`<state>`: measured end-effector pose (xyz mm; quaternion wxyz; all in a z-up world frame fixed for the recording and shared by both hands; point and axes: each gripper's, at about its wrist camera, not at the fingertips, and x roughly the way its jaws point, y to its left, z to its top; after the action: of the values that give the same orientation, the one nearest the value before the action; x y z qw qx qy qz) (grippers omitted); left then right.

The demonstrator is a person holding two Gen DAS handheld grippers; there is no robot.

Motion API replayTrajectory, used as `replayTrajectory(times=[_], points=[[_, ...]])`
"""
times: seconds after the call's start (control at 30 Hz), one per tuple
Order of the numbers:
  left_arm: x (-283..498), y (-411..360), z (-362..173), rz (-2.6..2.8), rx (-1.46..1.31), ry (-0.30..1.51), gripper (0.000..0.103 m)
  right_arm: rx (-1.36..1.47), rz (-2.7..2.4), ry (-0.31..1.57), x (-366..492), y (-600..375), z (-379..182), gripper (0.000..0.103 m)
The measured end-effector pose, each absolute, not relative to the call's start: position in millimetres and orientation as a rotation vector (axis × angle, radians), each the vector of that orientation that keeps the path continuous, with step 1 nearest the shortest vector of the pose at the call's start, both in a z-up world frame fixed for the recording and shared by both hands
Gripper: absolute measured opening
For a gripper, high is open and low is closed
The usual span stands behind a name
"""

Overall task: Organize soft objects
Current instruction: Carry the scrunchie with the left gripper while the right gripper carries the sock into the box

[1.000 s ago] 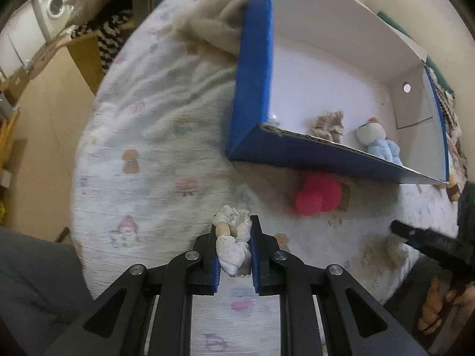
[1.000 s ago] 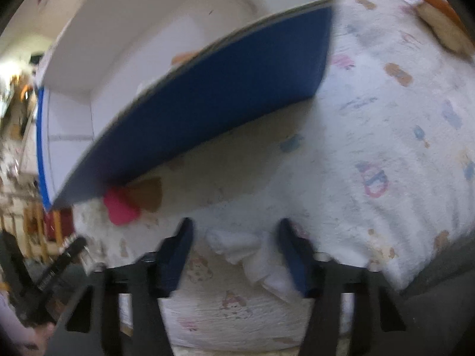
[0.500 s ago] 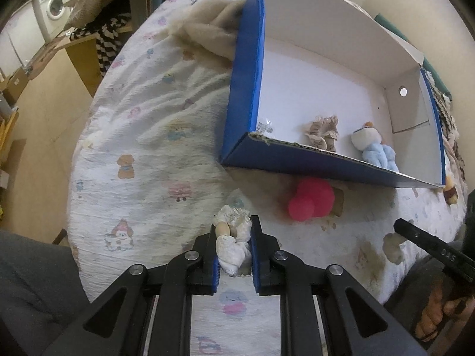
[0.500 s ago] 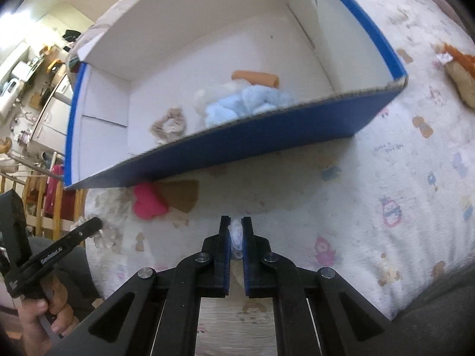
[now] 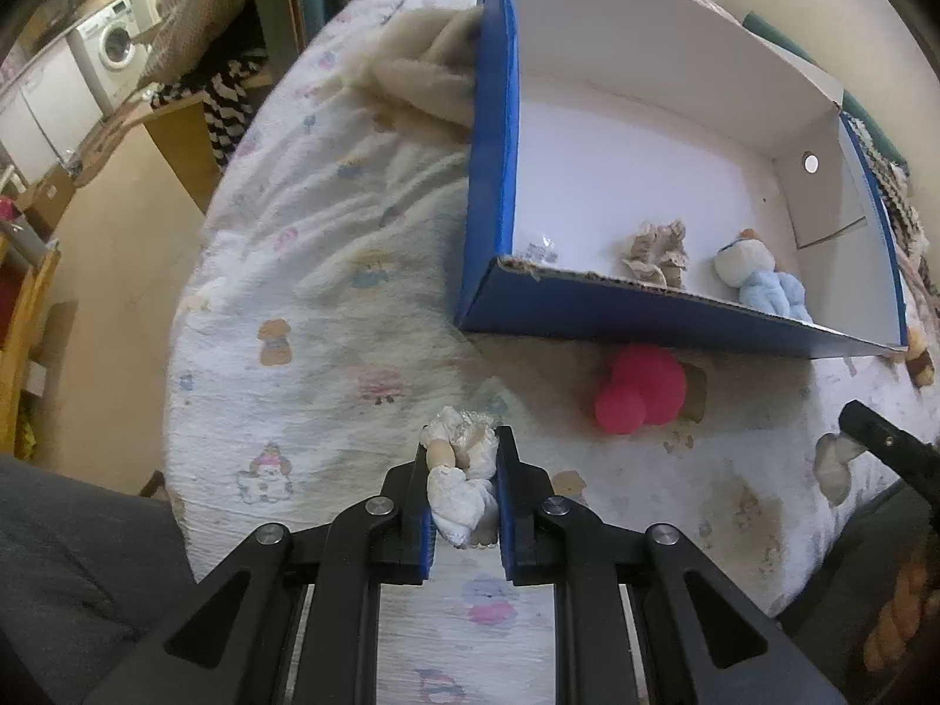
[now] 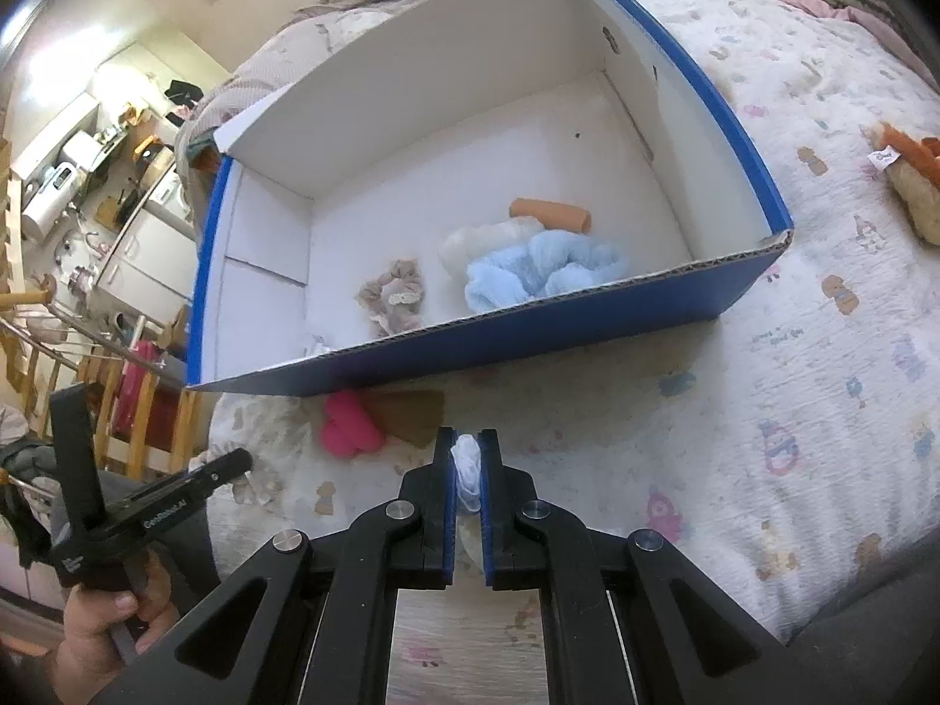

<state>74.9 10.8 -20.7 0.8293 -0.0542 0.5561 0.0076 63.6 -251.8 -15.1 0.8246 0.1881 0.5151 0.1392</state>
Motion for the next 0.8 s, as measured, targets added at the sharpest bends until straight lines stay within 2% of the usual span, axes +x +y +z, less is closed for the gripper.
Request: replayTrajectory(times=[0.2,0.4,0.8], points=[[70.6,10.9,-10.2,0.044,-0.072,1.131,0.015,0.407,0.335,1.037,61.5,-247.9,-6.1,0.008],[67.0,12.6,7.9,0.068,-0.067,1.05,0.015,0.412,0.407,0.871,53.5,-249.3,23.8,0.008],[76.4,6.0,48.6,0.088,-0.038,0.942,0.015,0.371,0.461,0.728,61.7,-243.9,55.3,0.008]])
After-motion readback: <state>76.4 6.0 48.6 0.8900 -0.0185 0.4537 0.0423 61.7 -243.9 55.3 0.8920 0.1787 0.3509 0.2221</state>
